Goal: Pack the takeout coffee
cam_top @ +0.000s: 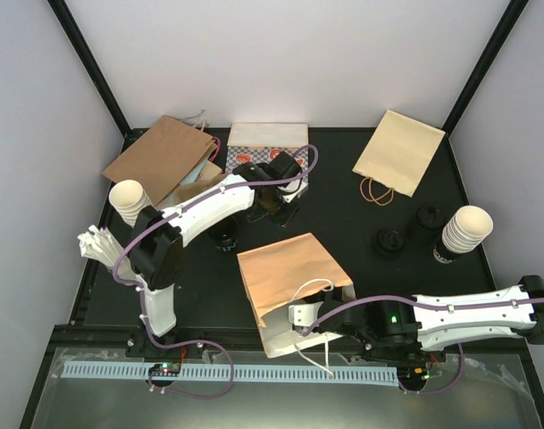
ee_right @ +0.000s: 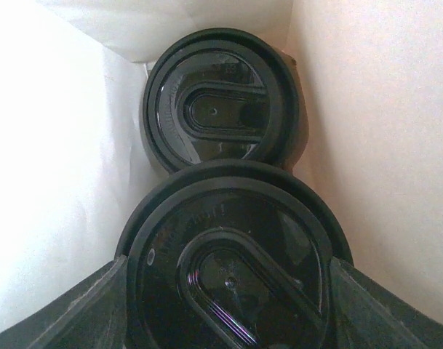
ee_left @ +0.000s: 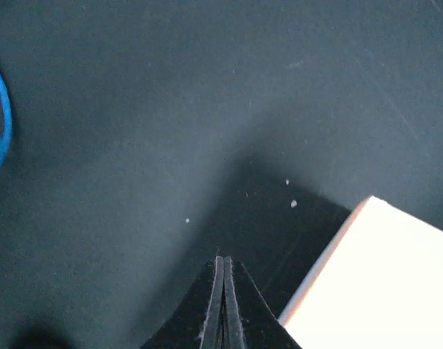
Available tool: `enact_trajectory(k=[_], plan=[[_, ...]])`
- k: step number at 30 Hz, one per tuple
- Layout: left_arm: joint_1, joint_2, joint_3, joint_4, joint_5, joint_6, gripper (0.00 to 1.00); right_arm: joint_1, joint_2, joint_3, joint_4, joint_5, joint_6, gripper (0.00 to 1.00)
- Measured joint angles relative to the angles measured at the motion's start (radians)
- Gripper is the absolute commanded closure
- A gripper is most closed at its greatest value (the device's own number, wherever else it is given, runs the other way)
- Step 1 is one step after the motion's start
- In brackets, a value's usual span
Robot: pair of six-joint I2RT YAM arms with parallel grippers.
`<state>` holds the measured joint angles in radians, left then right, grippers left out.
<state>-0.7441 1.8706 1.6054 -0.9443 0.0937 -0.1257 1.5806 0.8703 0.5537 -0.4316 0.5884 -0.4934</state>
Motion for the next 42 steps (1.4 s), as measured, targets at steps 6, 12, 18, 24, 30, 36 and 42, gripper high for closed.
enact_trajectory(k=[6, 12, 18, 24, 30, 36, 42], plan=[[0.010, 0.047, 0.053, 0.003, -0.024, 0.021, 0.99, 0.000, 0.000, -0.005, 0.004, 0.005, -0.007, 0.60], [0.042, 0.094, 0.056, 0.006, -0.019, 0.020, 0.99, -0.001, 0.000, -0.005, 0.005, 0.011, -0.014, 0.60], [0.064, 0.130, 0.056, 0.010, 0.000, 0.020, 0.99, -0.005, 0.000, -0.005, 0.005, 0.011, -0.022, 0.60], [0.064, 0.148, 0.057, 0.011, 0.021, 0.020, 0.98, -0.006, 0.000, -0.005, 0.005, 0.010, -0.023, 0.60], [0.064, 0.161, 0.059, 0.013, 0.027, 0.020, 0.98, -0.006, 0.000, -0.005, 0.005, 0.010, -0.024, 0.61], [0.064, 0.161, 0.066, 0.014, 0.035, 0.021, 0.98, -0.006, 0.000, -0.005, 0.004, 0.010, -0.025, 0.61], [0.064, 0.172, 0.078, 0.016, 0.050, 0.021, 0.98, -0.006, 0.000, -0.005, 0.003, 0.010, -0.025, 0.61]])
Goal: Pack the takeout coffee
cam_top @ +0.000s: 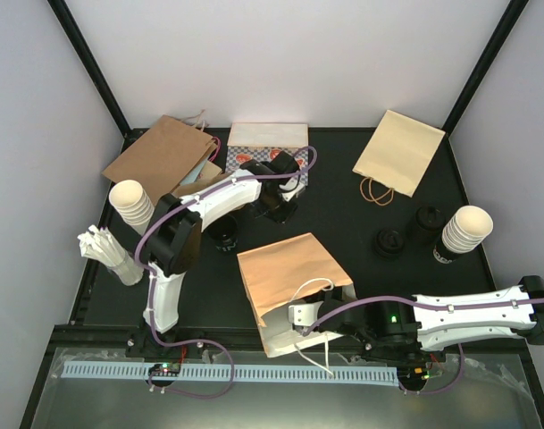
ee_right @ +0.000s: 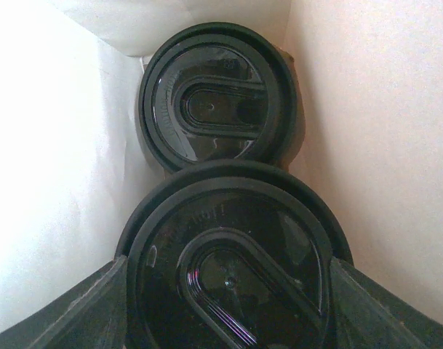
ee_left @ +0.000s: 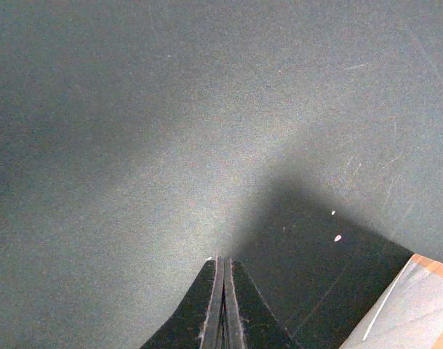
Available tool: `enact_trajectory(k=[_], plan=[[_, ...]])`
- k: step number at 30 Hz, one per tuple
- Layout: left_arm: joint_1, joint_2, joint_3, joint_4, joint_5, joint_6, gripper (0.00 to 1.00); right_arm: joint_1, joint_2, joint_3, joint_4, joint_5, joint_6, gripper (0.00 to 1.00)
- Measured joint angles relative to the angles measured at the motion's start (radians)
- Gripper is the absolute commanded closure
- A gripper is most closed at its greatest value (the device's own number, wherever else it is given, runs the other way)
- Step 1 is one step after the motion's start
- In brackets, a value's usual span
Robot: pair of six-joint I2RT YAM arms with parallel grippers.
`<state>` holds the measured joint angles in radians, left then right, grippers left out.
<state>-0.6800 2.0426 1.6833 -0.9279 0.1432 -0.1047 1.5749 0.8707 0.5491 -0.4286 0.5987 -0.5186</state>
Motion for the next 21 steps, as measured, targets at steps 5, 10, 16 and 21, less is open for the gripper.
enact_trajectory(k=[5, 10, 16, 21], plan=[[0.000, 0.021, 0.001, 0.000, 0.023, 0.001, 0.99, 0.000, 0.000, 0.000, 0.000, 0.000, -0.001, 0.61], [0.000, 0.040, 0.001, 0.000, 0.056, 0.006, 0.98, -0.007, 0.000, 0.000, 0.002, 0.001, -0.007, 0.61], [0.000, 0.047, -0.001, 0.003, 0.121, 0.016, 0.98, -0.025, 0.001, 0.000, 0.011, 0.002, -0.024, 0.61], [0.000, 0.047, -0.026, 0.010, 0.171, 0.020, 0.98, -0.041, 0.015, 0.000, 0.029, 0.001, -0.037, 0.61]])
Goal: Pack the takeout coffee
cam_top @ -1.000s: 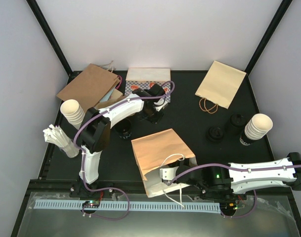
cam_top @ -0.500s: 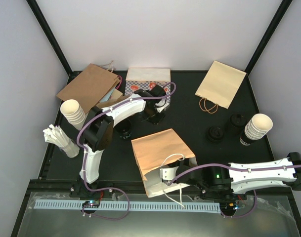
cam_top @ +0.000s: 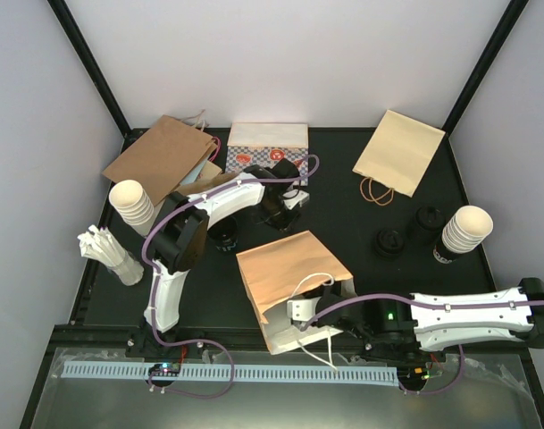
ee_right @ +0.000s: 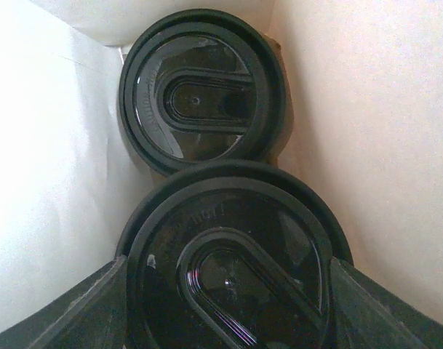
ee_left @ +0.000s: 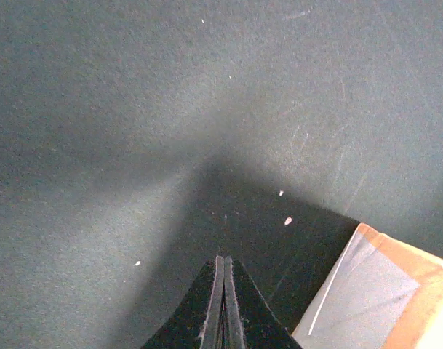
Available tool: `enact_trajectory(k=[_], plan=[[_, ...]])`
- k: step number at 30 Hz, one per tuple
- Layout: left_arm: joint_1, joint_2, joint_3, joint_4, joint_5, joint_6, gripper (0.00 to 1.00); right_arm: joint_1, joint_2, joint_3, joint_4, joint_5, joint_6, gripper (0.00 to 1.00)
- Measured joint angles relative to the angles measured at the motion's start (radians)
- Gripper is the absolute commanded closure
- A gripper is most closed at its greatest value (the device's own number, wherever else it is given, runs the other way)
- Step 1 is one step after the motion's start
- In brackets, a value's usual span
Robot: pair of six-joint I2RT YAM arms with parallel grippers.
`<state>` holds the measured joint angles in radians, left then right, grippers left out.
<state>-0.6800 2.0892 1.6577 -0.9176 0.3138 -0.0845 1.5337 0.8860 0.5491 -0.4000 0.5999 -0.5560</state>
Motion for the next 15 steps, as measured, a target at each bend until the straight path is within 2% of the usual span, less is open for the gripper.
enact_trajectory(k=[15], plan=[[-0.002, 0.000, -0.066, 0.024, 0.072, 0.005, 0.98, -0.036, 0.035, 0.000, 0.022, -0.016, -0.023, 0.61]])
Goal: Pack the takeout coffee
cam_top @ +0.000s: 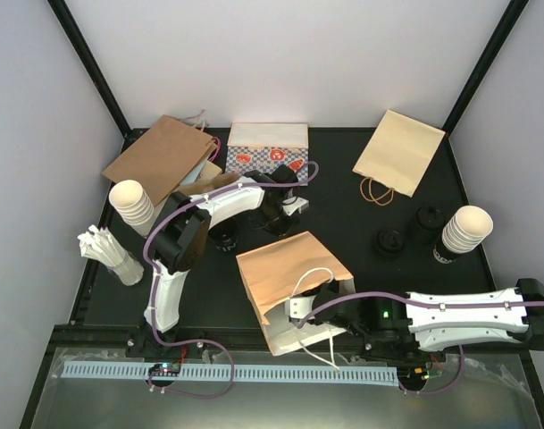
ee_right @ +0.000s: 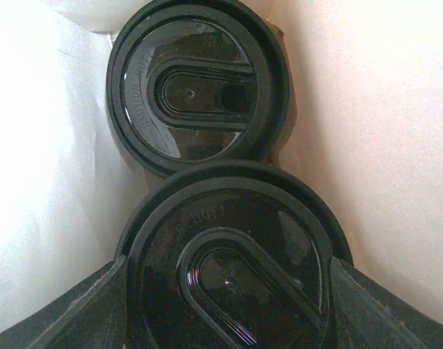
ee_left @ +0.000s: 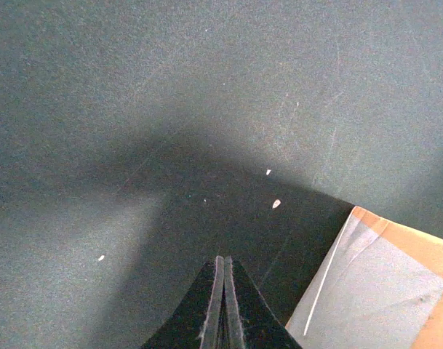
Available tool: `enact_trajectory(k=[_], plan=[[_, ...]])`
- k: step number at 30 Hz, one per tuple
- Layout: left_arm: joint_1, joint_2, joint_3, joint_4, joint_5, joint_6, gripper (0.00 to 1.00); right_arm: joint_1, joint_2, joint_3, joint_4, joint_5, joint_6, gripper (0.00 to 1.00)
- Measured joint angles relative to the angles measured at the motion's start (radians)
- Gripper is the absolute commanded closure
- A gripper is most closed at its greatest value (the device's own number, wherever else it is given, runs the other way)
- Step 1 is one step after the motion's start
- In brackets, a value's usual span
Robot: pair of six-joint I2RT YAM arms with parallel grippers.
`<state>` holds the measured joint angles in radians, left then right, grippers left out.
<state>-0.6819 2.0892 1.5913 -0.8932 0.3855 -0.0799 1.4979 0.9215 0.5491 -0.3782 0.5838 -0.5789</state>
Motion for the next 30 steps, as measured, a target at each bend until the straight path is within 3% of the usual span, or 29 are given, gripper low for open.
enact_trajectory(k=[30], plan=[[-0.021, -0.031, -0.054, 0.022, 0.026, 0.013, 0.98, -0.058, 0.095, -0.002, 0.110, -0.034, 0.021, 0.60]])
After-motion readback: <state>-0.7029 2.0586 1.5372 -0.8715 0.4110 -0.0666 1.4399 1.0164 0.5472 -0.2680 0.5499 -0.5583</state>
